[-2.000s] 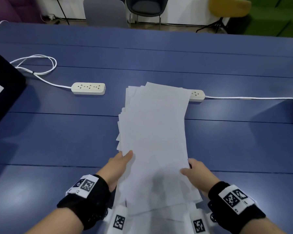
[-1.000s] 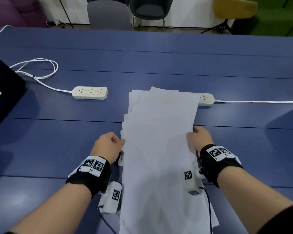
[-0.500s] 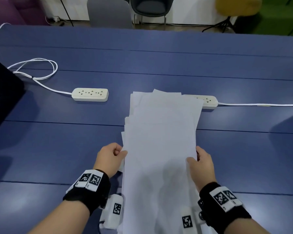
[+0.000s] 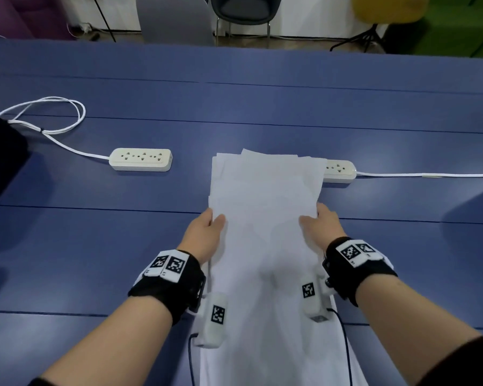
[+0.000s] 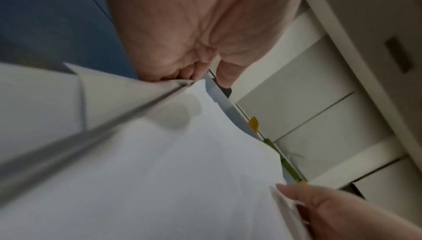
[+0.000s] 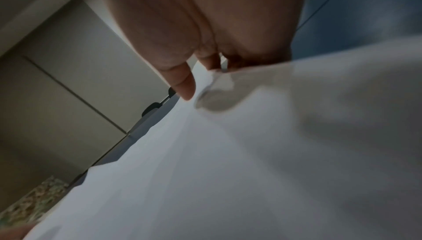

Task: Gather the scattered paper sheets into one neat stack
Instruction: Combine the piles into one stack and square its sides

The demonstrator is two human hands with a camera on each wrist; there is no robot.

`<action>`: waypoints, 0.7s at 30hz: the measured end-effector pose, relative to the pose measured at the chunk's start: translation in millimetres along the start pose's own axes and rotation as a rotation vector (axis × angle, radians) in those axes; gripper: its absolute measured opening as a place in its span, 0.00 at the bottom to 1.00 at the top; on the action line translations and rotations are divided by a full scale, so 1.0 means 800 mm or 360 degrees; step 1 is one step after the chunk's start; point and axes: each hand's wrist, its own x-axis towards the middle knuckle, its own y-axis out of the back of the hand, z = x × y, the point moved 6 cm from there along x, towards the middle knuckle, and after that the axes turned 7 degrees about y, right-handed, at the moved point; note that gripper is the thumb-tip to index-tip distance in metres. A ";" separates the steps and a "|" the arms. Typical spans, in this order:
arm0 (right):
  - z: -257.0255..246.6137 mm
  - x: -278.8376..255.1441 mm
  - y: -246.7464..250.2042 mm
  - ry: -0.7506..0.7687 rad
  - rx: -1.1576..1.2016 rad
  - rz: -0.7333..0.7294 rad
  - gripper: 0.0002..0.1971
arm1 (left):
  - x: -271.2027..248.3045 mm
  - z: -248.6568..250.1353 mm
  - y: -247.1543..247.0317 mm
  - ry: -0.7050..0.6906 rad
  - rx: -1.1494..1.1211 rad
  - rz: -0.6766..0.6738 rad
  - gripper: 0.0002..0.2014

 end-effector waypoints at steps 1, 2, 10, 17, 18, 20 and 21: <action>-0.003 0.004 -0.002 0.0007 -0.0036 -0.0086 0.23 | 0.004 -0.002 -0.001 0.0003 0.0057 0.0005 0.09; -0.003 0.008 -0.001 0.0008 -0.0052 -0.0137 0.24 | 0.006 -0.003 -0.002 0.0015 0.0097 0.0020 0.09; -0.011 0.016 0.008 -0.0104 -0.0262 -0.0273 0.31 | 0.000 -0.004 -0.010 0.0116 -0.0012 -0.0031 0.30; 0.005 0.009 0.023 -0.0239 -0.0213 -0.0170 0.31 | -0.003 -0.024 0.018 0.0110 -0.0020 0.0269 0.20; 0.009 0.004 0.026 -0.0227 -0.0210 -0.0100 0.25 | -0.006 -0.035 0.026 0.0145 -0.0037 0.0363 0.09; 0.011 -0.009 0.025 -0.0150 -0.0270 -0.0008 0.15 | -0.017 -0.049 0.027 0.0251 -0.0084 0.0370 0.05; 0.010 -0.014 0.020 -0.0100 -0.0282 -0.0013 0.14 | -0.021 -0.052 0.022 0.0294 -0.0092 0.0293 0.08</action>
